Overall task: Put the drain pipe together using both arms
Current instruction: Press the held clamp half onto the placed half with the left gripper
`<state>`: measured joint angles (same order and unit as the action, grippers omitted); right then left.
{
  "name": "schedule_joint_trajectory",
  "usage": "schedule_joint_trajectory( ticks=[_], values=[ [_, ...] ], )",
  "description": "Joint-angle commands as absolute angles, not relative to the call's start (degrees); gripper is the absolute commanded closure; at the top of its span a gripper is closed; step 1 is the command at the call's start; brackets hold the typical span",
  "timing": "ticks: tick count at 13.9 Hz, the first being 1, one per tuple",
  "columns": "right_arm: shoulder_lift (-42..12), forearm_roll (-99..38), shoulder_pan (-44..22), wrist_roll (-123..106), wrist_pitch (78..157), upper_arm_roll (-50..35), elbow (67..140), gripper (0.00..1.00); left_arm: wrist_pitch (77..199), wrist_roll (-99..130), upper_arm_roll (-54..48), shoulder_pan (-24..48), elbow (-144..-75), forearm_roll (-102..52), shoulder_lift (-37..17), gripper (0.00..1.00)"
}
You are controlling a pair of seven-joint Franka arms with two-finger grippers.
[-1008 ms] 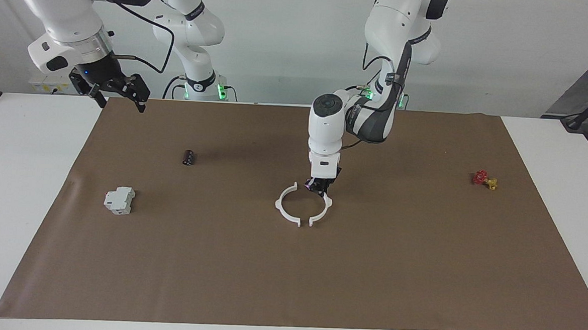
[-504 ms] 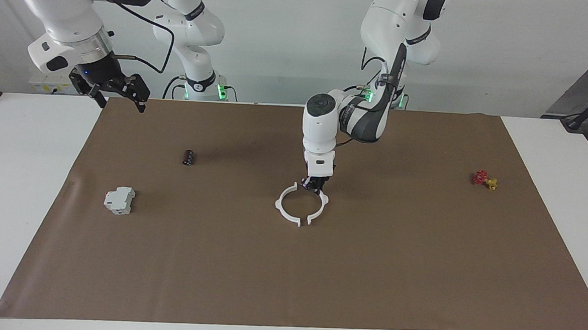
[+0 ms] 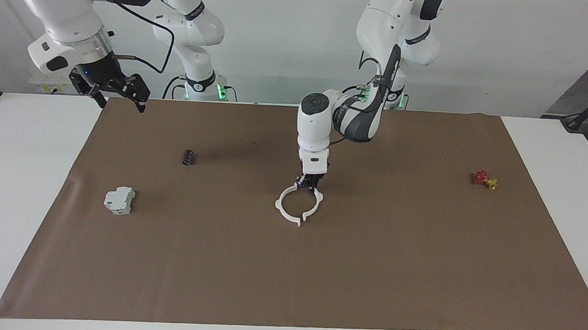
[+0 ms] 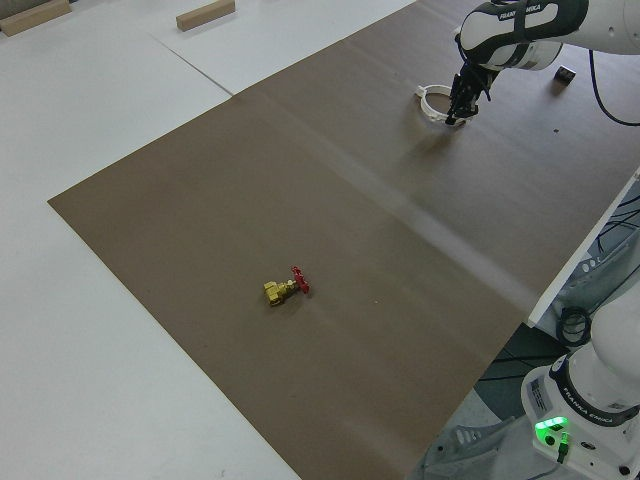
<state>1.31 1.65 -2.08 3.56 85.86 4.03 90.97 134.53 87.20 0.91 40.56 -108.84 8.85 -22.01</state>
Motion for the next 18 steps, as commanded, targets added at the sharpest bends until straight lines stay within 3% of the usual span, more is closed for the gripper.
schedule_joint_trajectory(
  ticks=[1, 18],
  values=[
    [1.85, 1.41, -1.58, 2.29, 86.84, 3.87, 91.93, 0.00, 137.02, 88.68, 1.76, 41.48, -109.60, 10.28, -22.50, 1.00],
    [1.85, 1.32, -1.58, 2.29, 86.84, 3.78, 91.93, 0.00, 137.55, 88.68, 1.76, 41.66, -105.47, 10.11, -27.06, 1.00]
  ],
)
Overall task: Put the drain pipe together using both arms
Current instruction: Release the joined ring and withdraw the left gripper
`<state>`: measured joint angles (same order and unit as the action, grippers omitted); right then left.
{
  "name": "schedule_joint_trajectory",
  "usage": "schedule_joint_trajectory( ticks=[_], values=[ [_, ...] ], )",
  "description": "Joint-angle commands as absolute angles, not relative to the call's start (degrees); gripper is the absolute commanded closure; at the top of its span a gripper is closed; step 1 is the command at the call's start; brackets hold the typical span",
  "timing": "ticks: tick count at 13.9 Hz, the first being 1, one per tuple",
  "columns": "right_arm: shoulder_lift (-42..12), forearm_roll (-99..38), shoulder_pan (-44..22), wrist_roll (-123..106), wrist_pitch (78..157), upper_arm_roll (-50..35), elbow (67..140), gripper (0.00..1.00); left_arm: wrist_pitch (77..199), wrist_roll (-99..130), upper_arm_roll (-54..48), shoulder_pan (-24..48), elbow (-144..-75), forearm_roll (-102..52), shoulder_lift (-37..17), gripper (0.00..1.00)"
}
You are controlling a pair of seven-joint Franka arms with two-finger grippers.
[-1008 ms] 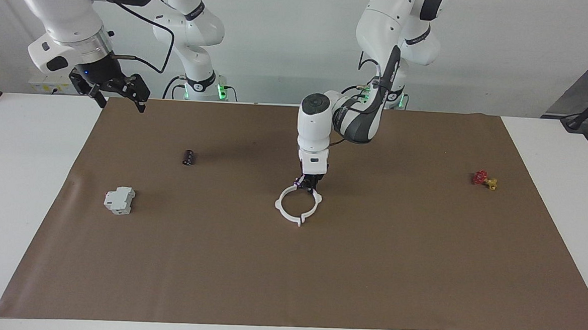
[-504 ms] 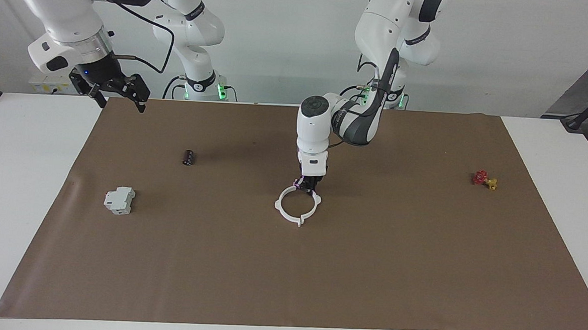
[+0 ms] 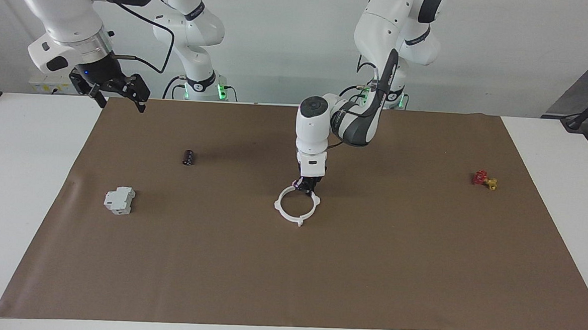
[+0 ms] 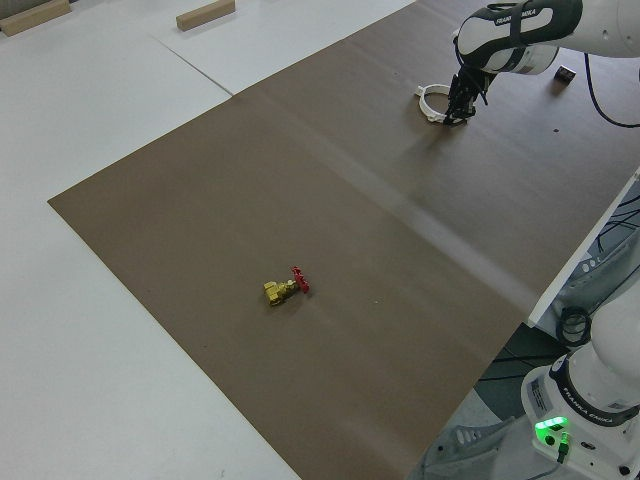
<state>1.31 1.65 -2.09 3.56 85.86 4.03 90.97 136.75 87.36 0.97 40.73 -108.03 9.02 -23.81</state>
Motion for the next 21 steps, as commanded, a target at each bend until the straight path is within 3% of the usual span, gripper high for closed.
schedule_joint_trajectory(
  ticks=[1, 7, 8, 9, 14, 18, 21],
  values=[
    [1.85, 1.32, -1.58, 2.29, 86.84, 3.78, 91.93, 0.00, 137.64, 88.77, 1.76, 41.83, -105.21, 10.11, -27.33, 1.00],
    [1.85, 1.32, -1.58, 2.29, 86.84, 3.78, 91.93, 0.00, 137.55, 88.68, 1.93, 42.19, -104.94, 10.11, -27.69, 1.00],
    [1.85, 1.32, -1.58, 2.29, 86.84, 3.78, 91.93, 0.00, 137.55, 88.68, 1.93, 42.10, -104.94, 10.28, -27.60, 0.42],
    [1.85, 1.32, -1.58, 2.29, 86.84, 3.87, 91.93, 0.00, 137.03, 88.59, 1.93, 42.01, -105.03, 10.98, -27.60, 0.00],
    [1.85, 1.32, -1.58, 2.29, 86.84, 3.78, 91.93, 0.00, 135.27, 87.72, 1.58, 40.88, -105.29, 11.95, -25.85, 0.00],
    [1.85, 1.32, -1.58, 2.29, 86.84, 3.78, 91.93, 0.00, 122.55, 80.02, 1.06, 34.48, -105.38, 10.73, -14.19, 0.00],
    [1.85, 1.32, -1.58, 2.28, 86.92, 3.78, 91.93, 0.00, 107.36, 56.43, 1.93, 29.29, -105.12, 6.59, -4.25, 0.00]
  ],
)
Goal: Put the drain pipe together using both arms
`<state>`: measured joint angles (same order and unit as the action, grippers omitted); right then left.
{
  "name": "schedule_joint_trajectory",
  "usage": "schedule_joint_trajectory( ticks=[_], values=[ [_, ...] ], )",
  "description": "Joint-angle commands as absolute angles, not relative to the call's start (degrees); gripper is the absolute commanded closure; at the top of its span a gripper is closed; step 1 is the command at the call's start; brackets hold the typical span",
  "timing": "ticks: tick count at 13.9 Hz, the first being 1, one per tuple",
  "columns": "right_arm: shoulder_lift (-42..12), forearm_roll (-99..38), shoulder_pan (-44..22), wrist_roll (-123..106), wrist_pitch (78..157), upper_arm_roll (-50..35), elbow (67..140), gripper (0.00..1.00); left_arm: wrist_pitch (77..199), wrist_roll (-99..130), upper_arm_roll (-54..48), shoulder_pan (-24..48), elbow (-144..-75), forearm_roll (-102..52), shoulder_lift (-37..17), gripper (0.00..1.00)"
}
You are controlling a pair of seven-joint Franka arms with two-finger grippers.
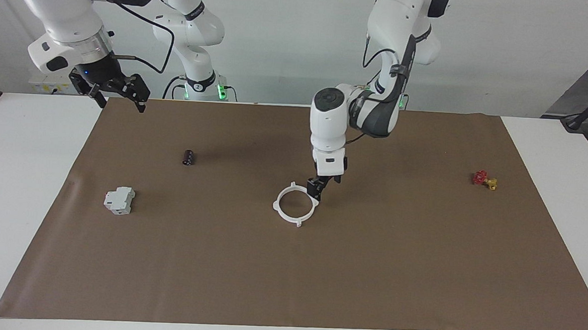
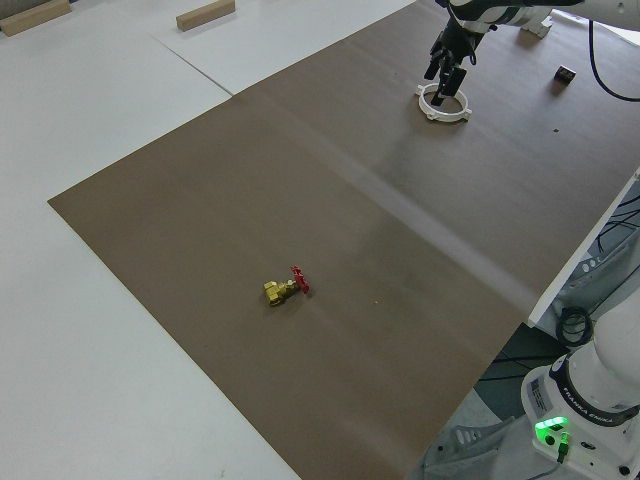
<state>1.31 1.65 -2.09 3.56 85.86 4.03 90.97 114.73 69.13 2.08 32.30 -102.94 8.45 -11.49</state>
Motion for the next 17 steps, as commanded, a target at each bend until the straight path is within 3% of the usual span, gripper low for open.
schedule_joint_trajectory(
  ticks=[1, 4, 9, 14, 17],
  values=[
    [1.85, 1.41, -1.58, 2.29, 86.92, 3.78, 91.93, 0.00, 104.18, 46.94, 1.93, 25.53, -105.03, 6.59, -1.78, 0.00],
    [1.85, 1.32, -1.58, 2.29, 86.66, 3.78, 91.93, 0.00, 98.55, 23.10, 1.93, 15.50, -105.73, 6.06, 4.12, 0.00],
    [1.93, 1.32, -1.67, 2.29, 86.57, 3.78, 92.02, 0.00, 96.50, -6.82, 1.93, 4.15, -106.44, 6.06, 5.27, 0.00],
    [1.85, 1.32, -1.67, 2.29, 86.75, 3.78, 91.93, 0.00, 100.45, -7.21, 1.05, 6.05, -105.13, 6.24, 4.84, 0.00],
    [1.93, 1.32, -1.85, 2.29, 86.40, 3.78, 91.93, 0.00, 97.13, -7.29, 1.49, 5.27, -95.64, 6.59, 1.06, 0.00]
  ],
)
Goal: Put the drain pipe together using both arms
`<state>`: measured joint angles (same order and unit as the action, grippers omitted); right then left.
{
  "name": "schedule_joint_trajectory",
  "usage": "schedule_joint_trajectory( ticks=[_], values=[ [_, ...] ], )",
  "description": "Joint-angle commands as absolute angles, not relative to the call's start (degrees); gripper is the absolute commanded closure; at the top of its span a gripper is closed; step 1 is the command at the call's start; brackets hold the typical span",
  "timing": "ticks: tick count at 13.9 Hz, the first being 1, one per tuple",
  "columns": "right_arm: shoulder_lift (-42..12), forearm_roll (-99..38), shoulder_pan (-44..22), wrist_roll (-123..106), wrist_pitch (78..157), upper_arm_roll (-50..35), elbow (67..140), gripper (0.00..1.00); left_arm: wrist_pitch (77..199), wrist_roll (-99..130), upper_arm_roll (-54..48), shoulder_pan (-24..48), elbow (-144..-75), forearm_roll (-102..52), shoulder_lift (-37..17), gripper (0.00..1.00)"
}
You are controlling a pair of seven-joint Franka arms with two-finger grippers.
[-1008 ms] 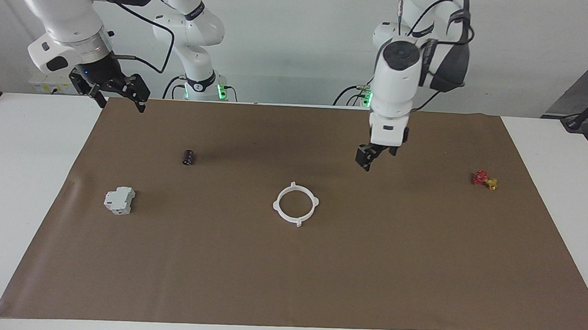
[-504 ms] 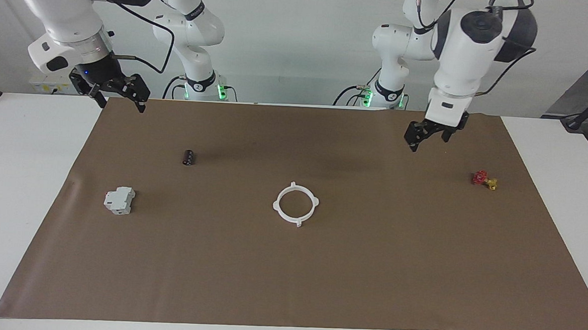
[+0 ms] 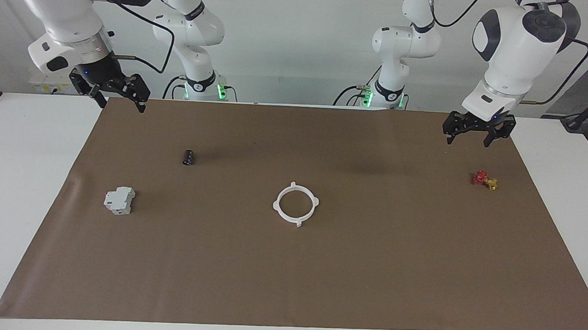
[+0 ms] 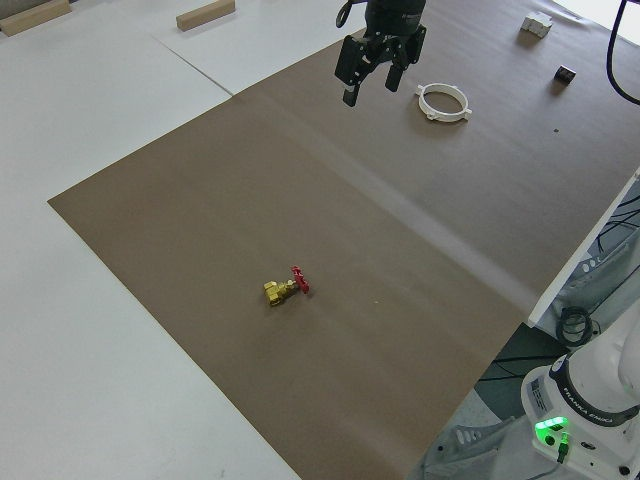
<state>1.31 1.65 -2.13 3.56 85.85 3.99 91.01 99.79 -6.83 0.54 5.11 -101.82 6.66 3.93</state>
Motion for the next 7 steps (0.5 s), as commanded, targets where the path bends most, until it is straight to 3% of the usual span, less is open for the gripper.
schedule_joint_trajectory(
  ticks=[1, 7],
  values=[
    [1.93, 1.32, -1.76, 2.29, 86.40, 3.78, 91.93, 0.00, 95.55, -7.21, 1.58, 5.53, -95.45, 6.59, 1.14, 0.00],
    [1.93, 1.32, -1.76, 2.29, 86.48, 3.87, 91.93, 0.00, 94.22, -4.13, 0.97, 8.51, -98.88, 5.98, 3.78, 0.00]
  ],
)
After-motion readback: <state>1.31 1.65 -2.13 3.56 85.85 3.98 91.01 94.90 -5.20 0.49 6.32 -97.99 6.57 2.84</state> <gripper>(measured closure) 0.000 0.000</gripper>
